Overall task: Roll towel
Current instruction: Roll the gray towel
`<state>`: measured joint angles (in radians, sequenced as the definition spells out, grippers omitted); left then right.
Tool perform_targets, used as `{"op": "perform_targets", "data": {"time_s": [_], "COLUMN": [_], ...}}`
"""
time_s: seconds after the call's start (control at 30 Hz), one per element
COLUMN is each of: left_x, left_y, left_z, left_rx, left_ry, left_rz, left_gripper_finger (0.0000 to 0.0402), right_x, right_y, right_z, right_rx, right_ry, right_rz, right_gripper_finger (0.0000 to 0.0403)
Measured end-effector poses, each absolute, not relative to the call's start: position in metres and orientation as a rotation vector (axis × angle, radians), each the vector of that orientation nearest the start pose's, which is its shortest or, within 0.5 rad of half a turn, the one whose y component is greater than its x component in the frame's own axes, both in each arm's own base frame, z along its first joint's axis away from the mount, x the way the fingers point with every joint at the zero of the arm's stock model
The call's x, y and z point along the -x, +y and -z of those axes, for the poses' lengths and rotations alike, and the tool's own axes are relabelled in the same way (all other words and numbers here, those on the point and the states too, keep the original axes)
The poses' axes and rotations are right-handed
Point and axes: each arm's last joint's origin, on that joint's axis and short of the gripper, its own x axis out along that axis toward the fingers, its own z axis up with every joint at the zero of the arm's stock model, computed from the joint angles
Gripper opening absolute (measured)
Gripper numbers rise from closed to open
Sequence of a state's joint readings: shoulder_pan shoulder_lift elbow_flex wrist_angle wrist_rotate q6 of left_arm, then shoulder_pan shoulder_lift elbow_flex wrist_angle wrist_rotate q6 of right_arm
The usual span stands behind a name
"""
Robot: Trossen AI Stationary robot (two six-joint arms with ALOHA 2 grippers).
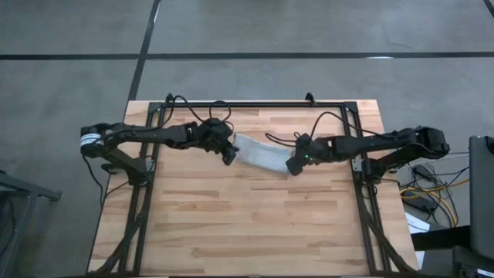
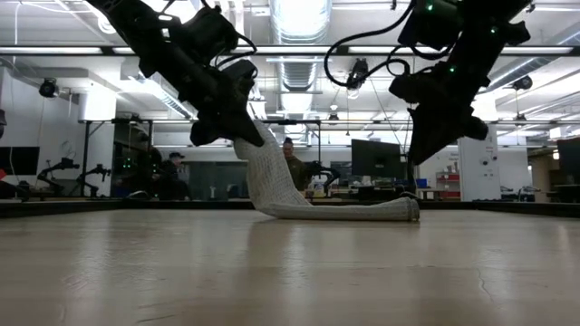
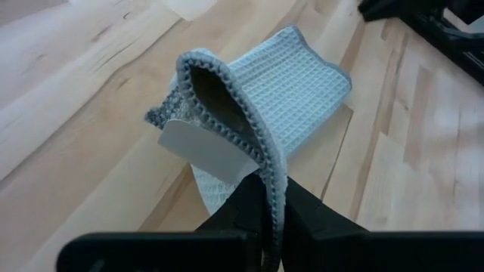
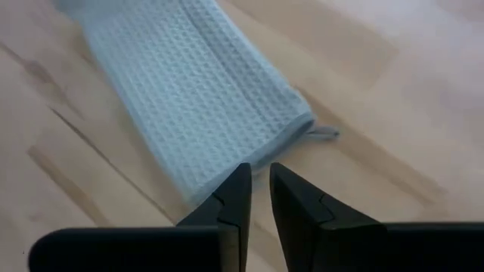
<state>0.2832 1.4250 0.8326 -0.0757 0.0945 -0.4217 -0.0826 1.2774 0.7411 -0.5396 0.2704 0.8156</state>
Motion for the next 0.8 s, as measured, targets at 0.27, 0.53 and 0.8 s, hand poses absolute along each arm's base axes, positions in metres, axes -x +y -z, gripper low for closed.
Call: {"op": "perform_targets", "data": {"time_s": [0.27, 0.53, 0.8], "left_x": [-0.283, -0.284, -0.284], "left_y": [0.079, 0.079, 0.079], "left_z": [-0.218, -0.218, -0.219], "left_rx": [0.542, 0.543, 0.549], "left_ry": [0.611, 0.61, 0.602], "left_rz": [-0.304, -0.302, -0.302], "left_gripper_finger": [0.0021, 0.0021, 0.0021], "right_x": [-0.229, -0.215, -0.206], "right_y": [-0.028, -0.032, -0.033], "right_z": [-0.174, -0.157, -0.142], "right_rx": [-0.888, -0.959, -1.048], "right_ry": [0.728, 0.611, 0.597], "right_rz": [0.7, 0.849, 0.863], "right_gripper_finger": [0.005, 0.005, 0.005]}}
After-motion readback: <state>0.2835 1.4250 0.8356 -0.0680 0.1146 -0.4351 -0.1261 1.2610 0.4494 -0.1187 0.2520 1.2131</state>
